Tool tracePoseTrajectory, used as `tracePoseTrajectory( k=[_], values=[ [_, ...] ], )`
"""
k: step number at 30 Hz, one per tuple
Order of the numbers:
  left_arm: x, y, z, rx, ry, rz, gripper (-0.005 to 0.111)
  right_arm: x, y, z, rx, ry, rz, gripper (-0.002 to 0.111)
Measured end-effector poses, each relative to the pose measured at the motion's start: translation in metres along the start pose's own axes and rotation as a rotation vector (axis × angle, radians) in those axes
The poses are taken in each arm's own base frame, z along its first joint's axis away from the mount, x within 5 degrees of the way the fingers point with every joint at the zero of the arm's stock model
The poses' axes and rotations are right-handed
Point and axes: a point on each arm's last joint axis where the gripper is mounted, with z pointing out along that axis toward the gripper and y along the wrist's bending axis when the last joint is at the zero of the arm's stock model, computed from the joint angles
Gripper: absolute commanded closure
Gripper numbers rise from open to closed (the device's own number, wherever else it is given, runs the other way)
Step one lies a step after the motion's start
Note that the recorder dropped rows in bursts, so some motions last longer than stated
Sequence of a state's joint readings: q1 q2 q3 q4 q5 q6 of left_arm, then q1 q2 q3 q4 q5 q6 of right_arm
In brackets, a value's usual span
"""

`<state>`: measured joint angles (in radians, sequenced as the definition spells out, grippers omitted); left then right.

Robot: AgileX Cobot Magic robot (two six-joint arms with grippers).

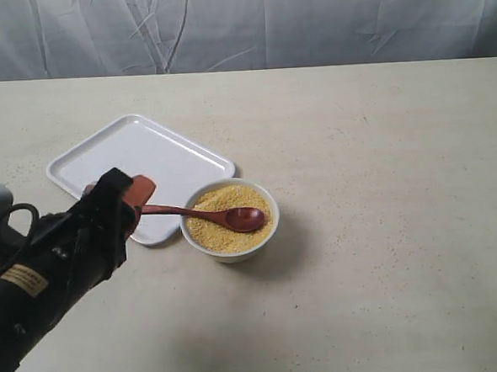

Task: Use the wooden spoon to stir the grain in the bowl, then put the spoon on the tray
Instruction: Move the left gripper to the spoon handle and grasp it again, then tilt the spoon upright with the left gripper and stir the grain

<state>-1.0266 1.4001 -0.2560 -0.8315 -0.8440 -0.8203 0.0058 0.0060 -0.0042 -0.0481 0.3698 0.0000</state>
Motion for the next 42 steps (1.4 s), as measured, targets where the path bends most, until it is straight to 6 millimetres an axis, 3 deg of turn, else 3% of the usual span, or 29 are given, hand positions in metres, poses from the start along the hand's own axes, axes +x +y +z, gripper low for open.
tracePoseTrajectory(
  k=[6, 19, 33, 42],
  values=[
    [-0.003, 0.018, -0.001, -0.025, -0.033, -0.165, 0.046, 0.0, 0.0, 0.0, 0.0, 0.0, 0.0, 0.109],
    [0.007, 0.037, 0.011, -0.098, -0.033, -0.137, 0.044, 0.0, 0.0, 0.0, 0.0, 0.0, 0.0, 0.109],
    [-0.004, 0.043, 0.066, -0.101, -0.016, -0.134, 0.046, 0.0, 0.0, 0.0, 0.0, 0.0, 0.0, 0.109],
    [-0.011, 0.055, 0.083, -0.159, -0.025, -0.137, 0.049, 0.0, 0.0, 0.0, 0.0, 0.0, 0.0, 0.109]
  ],
)
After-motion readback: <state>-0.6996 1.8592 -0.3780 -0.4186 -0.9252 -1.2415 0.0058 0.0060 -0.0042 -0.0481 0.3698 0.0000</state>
